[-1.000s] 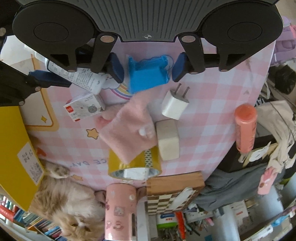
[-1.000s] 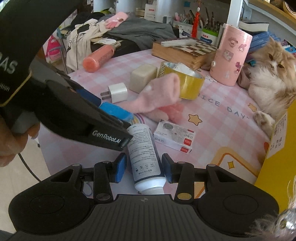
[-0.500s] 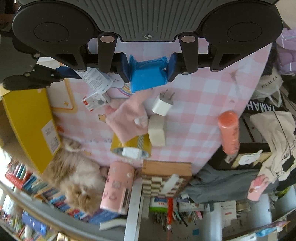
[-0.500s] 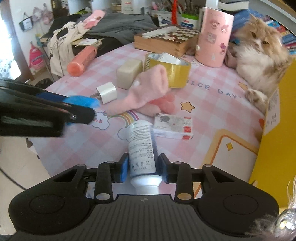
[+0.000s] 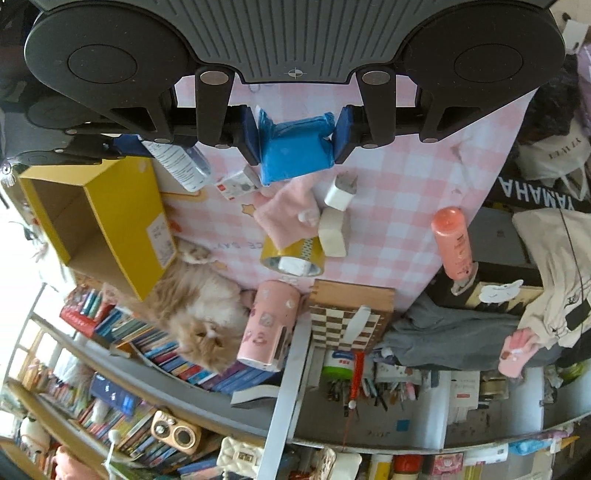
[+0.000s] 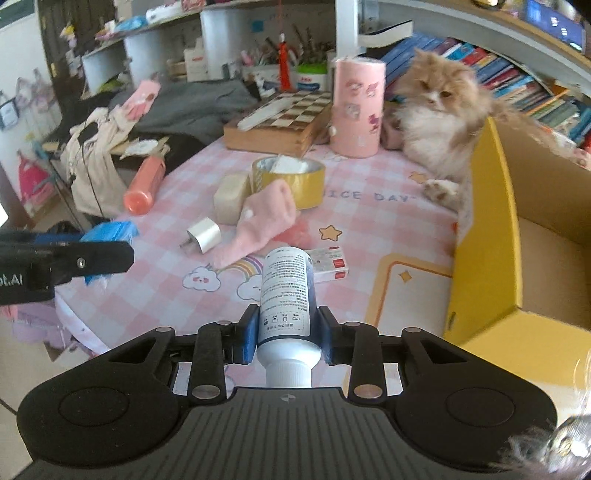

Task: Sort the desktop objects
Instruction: 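Grasp the blue block with left gripper while right gripper grasps the white spray bottle, then carry the blue block and spray bottle with both grippers over the yellow box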

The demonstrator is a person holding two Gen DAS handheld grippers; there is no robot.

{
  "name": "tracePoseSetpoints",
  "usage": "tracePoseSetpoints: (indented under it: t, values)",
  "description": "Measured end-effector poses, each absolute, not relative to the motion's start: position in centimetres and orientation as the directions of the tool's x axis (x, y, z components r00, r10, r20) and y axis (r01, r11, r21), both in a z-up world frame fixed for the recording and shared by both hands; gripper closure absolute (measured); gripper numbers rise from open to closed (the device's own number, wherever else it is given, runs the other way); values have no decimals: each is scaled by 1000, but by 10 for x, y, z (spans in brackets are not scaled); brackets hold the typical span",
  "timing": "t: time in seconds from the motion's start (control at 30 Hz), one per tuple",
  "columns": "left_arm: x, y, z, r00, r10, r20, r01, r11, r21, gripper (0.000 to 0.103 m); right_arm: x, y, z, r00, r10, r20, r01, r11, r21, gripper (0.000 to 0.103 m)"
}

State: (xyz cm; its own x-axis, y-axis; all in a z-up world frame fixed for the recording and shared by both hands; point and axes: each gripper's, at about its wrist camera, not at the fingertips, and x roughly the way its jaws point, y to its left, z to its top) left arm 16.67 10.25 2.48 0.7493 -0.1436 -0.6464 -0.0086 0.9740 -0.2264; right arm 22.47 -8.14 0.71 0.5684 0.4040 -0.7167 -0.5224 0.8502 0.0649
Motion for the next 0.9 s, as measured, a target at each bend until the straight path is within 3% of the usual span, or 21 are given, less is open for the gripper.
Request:
tracePoseSetpoints:
  t: [0.9]
  values:
    - [116, 72, 21, 647, -439, -623, 363, 896, -255, 64, 108, -123, 27, 664, 246, -706, -216, 967, 134, 73]
